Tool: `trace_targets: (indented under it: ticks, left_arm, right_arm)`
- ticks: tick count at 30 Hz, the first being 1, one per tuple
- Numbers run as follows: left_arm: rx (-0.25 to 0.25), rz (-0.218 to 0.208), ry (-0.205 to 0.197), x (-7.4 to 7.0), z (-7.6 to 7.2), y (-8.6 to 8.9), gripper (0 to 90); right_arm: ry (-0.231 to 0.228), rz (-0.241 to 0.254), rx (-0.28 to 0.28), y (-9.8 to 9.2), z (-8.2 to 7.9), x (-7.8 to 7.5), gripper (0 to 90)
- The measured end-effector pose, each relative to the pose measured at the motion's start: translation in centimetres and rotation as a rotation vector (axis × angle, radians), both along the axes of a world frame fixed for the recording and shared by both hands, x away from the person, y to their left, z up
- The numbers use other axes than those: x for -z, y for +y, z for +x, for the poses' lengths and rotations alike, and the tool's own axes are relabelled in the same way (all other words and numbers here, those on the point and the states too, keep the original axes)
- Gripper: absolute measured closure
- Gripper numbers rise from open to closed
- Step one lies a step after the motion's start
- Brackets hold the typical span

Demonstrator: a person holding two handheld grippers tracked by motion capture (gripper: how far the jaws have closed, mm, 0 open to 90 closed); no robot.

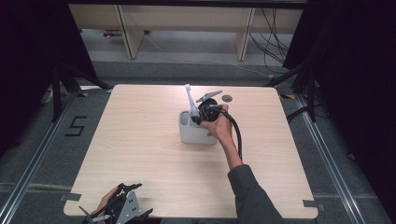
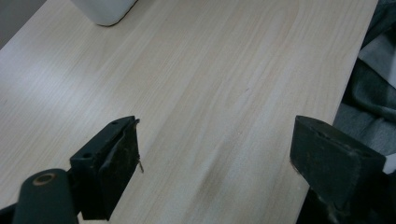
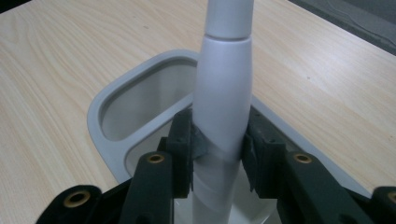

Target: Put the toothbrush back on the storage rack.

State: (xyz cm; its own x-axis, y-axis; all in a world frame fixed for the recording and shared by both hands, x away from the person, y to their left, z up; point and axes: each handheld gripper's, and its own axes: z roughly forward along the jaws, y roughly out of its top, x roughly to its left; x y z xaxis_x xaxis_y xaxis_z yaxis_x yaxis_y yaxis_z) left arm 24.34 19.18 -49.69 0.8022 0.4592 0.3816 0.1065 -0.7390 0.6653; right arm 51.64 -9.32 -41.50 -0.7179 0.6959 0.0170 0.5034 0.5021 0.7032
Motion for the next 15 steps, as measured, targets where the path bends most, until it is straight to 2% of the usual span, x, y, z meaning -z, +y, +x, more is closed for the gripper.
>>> trace_targets:
  ticks: [1,3,4,5,7,10,13,14,15]
  left_arm:
    - [0.0,0.0,0.0,0.0,0.0,0.0,15.2]
    - [0.005,0.003,0.004,-0.03,-0.01,0.02,15.2]
    - [0.003,0.003,0.001,-0.03,0.0,0.04,15.2]
    - [0.003,0.003,0.001,-0.03,0.0,0.04,15.2]
    - [-0.003,-0.018,0.003,0.07,-0.04,-0.03,15.2]
    - [-0.002,-0.018,0.003,0.07,-0.04,-0.03,15.2]
    - [-0.002,-0.018,0.004,0.07,-0.05,-0.04,15.2]
    - [0.007,0.004,0.005,-0.05,-0.02,0.05,15.2]
    - [0.007,0.001,0.005,-0.05,-0.03,0.04,15.2]
  right_arm:
    - [-0.025,-0.002,-0.007,0.07,0.13,0.21,67.0]
    - [0.012,-0.007,0.023,0.23,-0.14,0.17,66.9]
    - [0.007,-0.013,0.015,0.23,-0.07,0.22,66.9]
    - [0.021,-0.007,0.033,0.31,-0.12,0.25,66.9]
    - [0.027,-0.013,0.027,0.39,-0.07,0.37,66.9]
    - [0.025,-0.02,0.023,0.5,0.05,0.59,66.8]
    - [0.044,-0.036,0.019,0.62,0.01,0.64,66.7]
    - [0.037,-0.034,0.026,0.7,0.08,0.89,66.7]
    - [0.055,-0.035,0.03,0.72,0.04,0.81,66.6]
